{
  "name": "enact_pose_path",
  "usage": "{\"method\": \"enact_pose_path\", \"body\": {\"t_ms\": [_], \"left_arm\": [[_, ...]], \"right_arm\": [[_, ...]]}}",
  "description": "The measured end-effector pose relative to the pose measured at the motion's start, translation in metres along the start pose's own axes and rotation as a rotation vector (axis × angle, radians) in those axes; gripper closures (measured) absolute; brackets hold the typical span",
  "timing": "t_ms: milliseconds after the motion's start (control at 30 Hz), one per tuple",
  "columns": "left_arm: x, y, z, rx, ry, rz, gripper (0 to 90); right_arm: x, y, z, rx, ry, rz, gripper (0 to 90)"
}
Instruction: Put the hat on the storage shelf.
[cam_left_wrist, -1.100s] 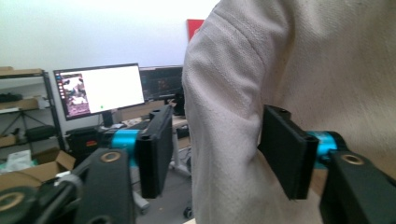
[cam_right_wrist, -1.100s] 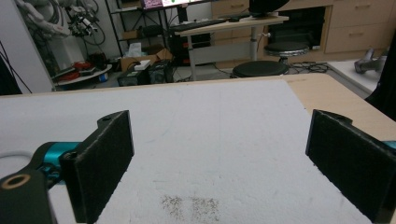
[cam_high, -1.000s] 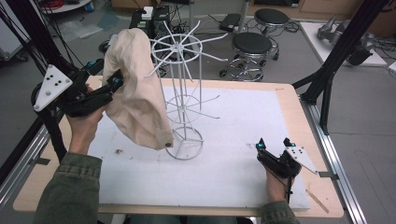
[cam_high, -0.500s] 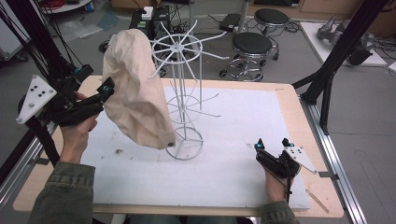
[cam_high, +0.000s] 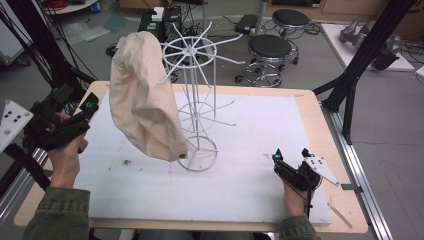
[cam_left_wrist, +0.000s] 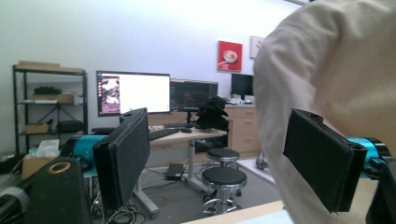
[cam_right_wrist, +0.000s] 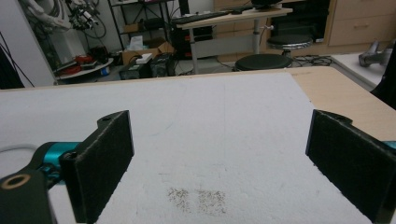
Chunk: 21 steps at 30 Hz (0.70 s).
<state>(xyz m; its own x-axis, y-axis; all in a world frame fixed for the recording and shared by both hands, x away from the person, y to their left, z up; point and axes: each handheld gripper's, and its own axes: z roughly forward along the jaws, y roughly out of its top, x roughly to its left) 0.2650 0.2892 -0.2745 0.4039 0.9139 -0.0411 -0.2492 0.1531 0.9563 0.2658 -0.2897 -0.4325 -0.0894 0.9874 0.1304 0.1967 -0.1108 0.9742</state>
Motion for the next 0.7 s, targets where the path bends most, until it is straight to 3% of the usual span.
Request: {"method": "enact_pose_path", "body": {"t_ms": [267, 400, 700], "left_arm": [[0.01, -0.022, -0.02, 0.039, 0.086, 0.013, 22.6], [0.013, -0.038, -0.029, 0.078, 0.134, 0.062, 22.7], [0.023, -0.075, -0.044, 0.158, 0.193, 0.023, 22.6]], "right_arm": [[0.0, 0.0, -0.003, -0.001, -0.005, 0.002, 6.5], [0.0, 0.0, -0.003, -0.004, -0.007, 0.004, 6.5], [0.0, 0.0, -0.004, -0.009, -0.011, 0.006, 6.5]]}}
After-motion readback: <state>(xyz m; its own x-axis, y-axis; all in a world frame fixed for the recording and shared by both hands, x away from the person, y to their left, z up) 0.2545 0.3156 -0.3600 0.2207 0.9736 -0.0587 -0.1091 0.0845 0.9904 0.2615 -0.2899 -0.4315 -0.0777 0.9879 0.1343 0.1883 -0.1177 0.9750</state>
